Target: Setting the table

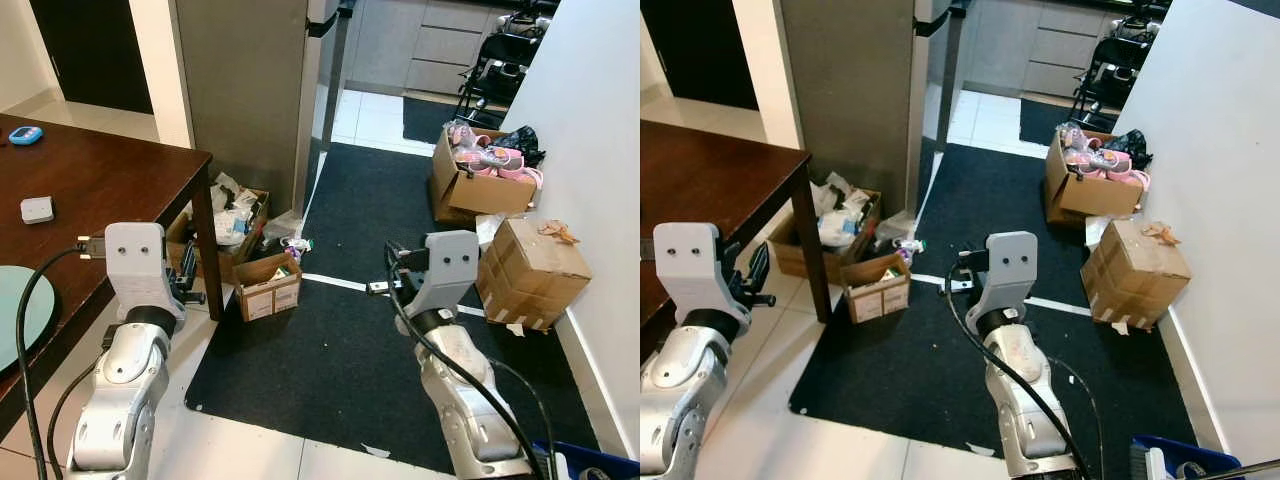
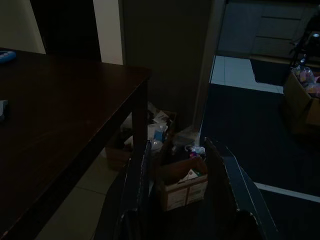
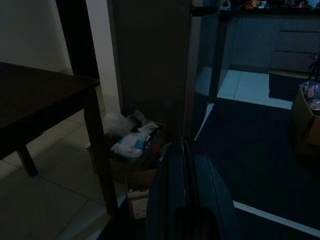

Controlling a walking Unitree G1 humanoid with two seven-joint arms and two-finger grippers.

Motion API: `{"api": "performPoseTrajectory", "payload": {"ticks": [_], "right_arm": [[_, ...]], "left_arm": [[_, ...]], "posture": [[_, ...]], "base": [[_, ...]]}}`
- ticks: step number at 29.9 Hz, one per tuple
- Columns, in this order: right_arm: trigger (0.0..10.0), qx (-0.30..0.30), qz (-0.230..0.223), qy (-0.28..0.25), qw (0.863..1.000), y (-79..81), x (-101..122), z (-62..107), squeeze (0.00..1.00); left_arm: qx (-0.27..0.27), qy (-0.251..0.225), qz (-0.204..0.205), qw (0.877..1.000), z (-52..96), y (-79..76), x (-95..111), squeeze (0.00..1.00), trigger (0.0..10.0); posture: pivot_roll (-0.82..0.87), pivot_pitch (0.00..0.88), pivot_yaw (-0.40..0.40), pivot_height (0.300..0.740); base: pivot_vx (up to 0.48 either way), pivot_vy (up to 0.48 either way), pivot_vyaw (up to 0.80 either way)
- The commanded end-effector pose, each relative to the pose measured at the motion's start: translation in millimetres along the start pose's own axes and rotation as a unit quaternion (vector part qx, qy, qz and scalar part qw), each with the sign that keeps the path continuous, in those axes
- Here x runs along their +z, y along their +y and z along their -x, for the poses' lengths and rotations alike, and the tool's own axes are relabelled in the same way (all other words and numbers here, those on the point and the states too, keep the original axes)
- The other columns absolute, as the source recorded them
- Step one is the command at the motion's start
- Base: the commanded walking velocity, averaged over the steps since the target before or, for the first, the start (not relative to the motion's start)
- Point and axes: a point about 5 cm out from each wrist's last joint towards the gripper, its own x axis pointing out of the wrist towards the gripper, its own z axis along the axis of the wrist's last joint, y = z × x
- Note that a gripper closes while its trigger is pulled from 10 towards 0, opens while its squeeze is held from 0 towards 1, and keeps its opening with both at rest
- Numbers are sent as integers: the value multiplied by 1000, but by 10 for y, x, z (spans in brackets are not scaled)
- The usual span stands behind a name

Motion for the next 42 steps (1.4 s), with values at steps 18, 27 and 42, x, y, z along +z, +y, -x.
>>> {"api": "performPoseTrajectory", "payload": {"ticks": [18, 27, 42], "right_arm": [[10000, -30, -3, 13, 999, -76, -68, 9, 0], [10000, -26, -2, 12, 1000, -61, -71, 13, 0], [10000, -25, 11, 16, 1000, -58, -86, 22, 0]], "left_arm": [[-17, 8, -6, 1000, -16, -41, -31, 0, 10000], [-31, 9, -18, 999, -17, -63, -45, 0, 10000], [-28, 13, -19, 999, -19, -45, -51, 0, 10000]], "posture": [[43, 104, 8, 740], [42, 100, 9, 740], [42, 109, 8, 740]], "base": [[0, 0, 0], [149, 0, 0], [370, 0, 147]]}}
